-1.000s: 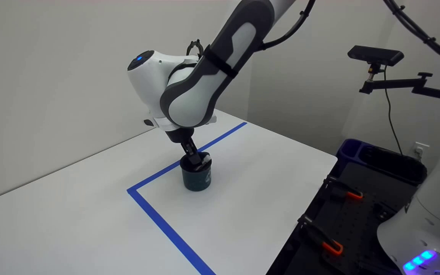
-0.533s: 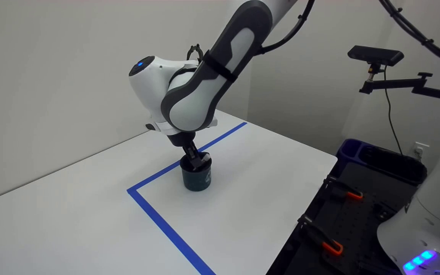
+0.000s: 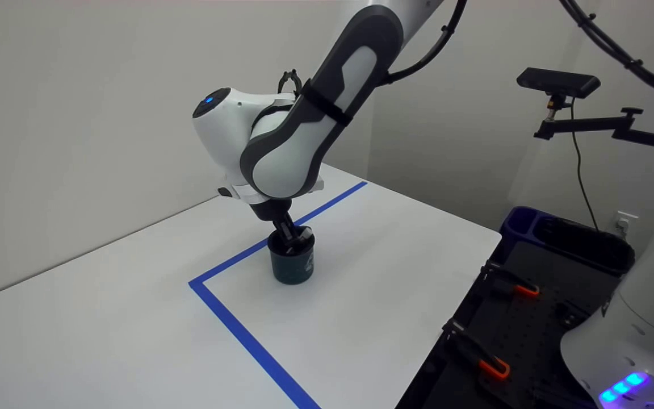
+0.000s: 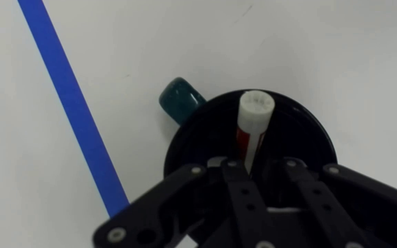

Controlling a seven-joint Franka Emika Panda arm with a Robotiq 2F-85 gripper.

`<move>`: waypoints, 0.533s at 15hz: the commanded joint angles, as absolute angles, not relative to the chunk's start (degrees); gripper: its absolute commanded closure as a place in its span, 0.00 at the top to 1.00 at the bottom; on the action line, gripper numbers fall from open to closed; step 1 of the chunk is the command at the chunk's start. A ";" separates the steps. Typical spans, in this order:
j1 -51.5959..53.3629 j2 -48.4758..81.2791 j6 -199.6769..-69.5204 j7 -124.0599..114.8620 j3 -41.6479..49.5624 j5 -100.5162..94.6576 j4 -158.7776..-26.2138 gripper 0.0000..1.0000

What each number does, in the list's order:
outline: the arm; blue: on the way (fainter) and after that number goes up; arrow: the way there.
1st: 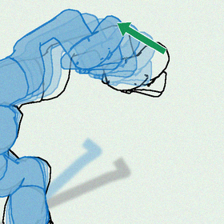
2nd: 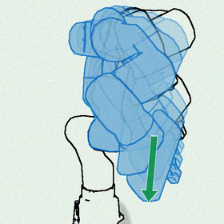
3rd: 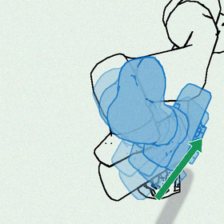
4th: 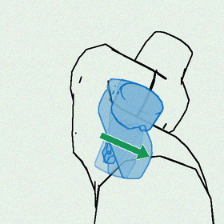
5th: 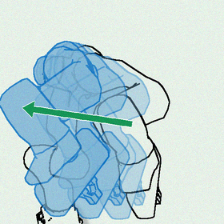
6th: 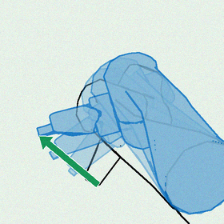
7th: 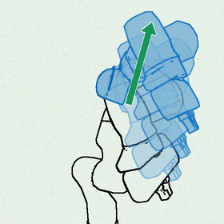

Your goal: Remove the marker from the mug

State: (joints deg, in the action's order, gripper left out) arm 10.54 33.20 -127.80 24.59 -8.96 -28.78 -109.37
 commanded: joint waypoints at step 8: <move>11.80 27.07 -124.47 25.56 -9.35 -28.82 -111.04 0.05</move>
State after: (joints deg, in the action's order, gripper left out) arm 11.03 31.20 -126.93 24.59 -9.14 -28.85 -109.40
